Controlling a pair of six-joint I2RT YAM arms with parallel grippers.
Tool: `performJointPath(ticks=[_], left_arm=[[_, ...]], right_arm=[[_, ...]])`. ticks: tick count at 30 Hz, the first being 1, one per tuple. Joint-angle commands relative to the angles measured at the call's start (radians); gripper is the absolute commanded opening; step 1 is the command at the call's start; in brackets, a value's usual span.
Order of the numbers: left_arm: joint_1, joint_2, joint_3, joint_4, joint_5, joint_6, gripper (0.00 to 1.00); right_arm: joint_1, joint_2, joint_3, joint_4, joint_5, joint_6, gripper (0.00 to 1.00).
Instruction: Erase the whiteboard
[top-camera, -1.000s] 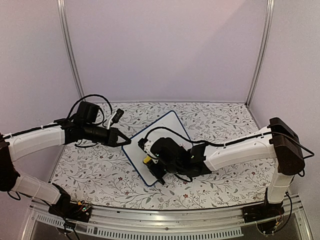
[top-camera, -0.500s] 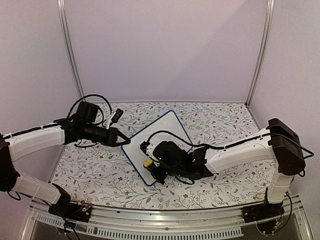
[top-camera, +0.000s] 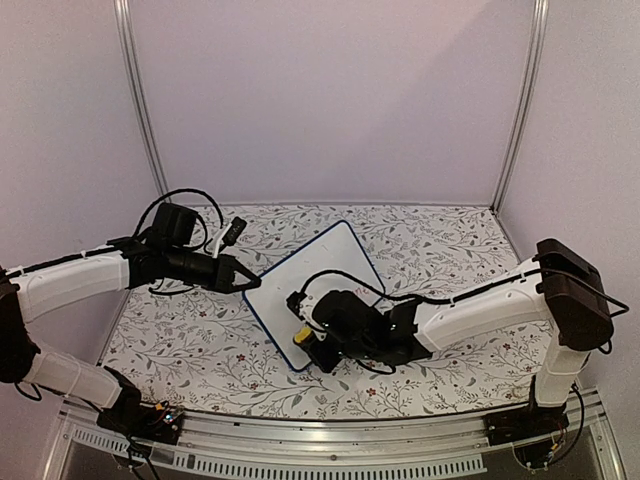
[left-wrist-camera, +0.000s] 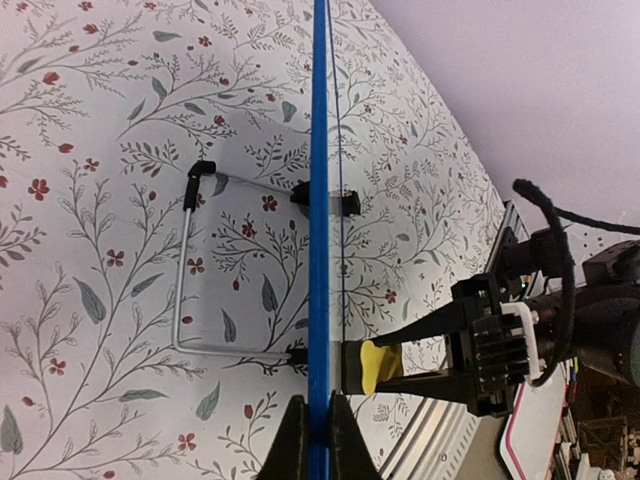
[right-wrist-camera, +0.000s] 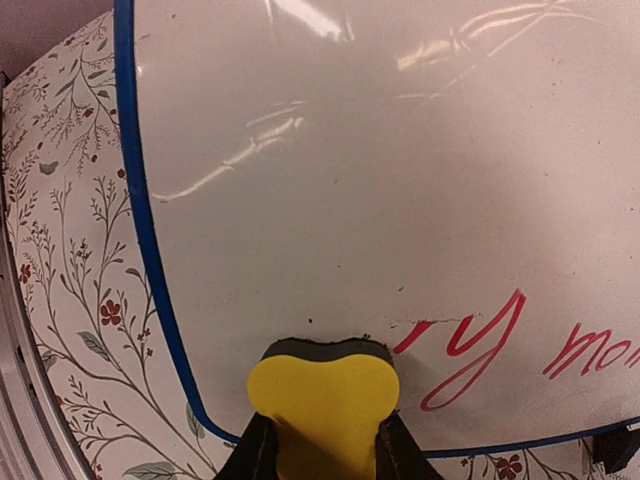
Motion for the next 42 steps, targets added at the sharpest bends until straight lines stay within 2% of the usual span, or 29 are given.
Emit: performJointPath(ticks=[1,19,29,42], left_arm=[[0.001,-0.012,-0.006,0.036,0.027,0.007,0.00],[0.001,-0.009,-0.007,0.036,0.029,0.007,0.00],[0.001,-0.007,-0.006,0.037,0.028,0.008,0.00],[0.001,-0.016,-0.007,0.034,0.026,0.009,0.00]], right_arm=[[-0.004,0.019,-0.046,-0.082,-0.019,0.023,0.20],[0.000,-0.051,-0.063,-0.116,0.010,0.021,0.20],[-0.011,-0.145,0.001,-0.104,0.089,-0.023,0.21],[-0.071,-0.009,0.122,-0.071,0.049,-0.045,0.21]])
